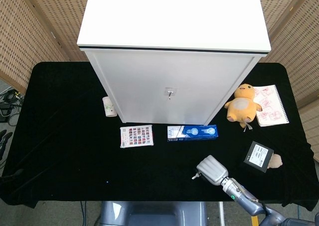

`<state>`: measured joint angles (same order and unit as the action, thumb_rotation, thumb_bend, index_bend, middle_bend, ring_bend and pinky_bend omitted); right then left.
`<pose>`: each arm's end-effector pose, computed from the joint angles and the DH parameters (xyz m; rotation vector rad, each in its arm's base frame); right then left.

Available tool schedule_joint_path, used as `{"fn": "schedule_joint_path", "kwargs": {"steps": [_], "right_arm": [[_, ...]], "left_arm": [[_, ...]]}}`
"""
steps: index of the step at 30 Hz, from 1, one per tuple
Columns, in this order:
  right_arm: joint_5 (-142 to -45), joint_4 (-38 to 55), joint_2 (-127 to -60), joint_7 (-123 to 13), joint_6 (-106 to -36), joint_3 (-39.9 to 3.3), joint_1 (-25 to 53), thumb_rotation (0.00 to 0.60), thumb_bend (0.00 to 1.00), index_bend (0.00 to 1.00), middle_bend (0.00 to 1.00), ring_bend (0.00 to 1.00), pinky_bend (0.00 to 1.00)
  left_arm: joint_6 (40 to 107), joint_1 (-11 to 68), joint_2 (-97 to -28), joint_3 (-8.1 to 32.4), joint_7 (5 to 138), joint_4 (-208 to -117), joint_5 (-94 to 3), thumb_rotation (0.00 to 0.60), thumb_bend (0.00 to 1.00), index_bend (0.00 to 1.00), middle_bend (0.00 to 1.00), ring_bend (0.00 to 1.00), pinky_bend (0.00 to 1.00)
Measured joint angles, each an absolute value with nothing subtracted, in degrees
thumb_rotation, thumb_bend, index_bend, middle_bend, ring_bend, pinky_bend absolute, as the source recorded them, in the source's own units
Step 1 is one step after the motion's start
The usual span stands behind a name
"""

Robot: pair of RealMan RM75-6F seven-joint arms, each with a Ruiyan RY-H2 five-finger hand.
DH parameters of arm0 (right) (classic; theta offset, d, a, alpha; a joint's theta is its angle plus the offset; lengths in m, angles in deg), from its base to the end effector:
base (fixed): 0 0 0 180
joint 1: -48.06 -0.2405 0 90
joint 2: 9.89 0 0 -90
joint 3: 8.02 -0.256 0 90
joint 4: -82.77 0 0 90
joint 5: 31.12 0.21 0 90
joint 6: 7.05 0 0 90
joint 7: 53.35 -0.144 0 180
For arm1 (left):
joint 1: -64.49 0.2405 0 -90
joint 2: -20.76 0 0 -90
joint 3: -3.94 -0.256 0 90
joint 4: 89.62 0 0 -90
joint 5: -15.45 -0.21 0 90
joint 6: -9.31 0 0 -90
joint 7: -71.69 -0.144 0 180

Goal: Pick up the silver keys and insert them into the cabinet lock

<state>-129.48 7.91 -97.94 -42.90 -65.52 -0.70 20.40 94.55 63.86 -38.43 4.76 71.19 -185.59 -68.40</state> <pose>-0.2468 -0.2251 -0.0419 2.2785 -0.7012 0.7465 -0.3244 0.1494 0.1784 -1.3368 -0.9608 -0.7882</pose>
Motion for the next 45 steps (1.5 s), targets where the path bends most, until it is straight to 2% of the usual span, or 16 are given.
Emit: {"fn": "schedule_joint_path", "kwargs": {"steps": [20,45], "right_arm": [[-128.9,10.8,-99.7,-40.7,-65.3,-0.5,19.9,0.600,0.54,0.55,0.94,0.93,1.00],[-129.2,13.2,-101.0,-41.3,-65.7,0.1,19.5,0.600,0.60,0.60,0.94,0.93,1.00]], "left_arm": [[94.5,63.9,-38.5,4.7,71.2,-185.5,-68.3,0.600,0.00,0.00,0.00,0.00,0.00],[94.5,63.8,-38.3,4.6,71.7,-185.6,-68.6,0.600,0.00,0.00,0.00,0.00,0.00]]}}
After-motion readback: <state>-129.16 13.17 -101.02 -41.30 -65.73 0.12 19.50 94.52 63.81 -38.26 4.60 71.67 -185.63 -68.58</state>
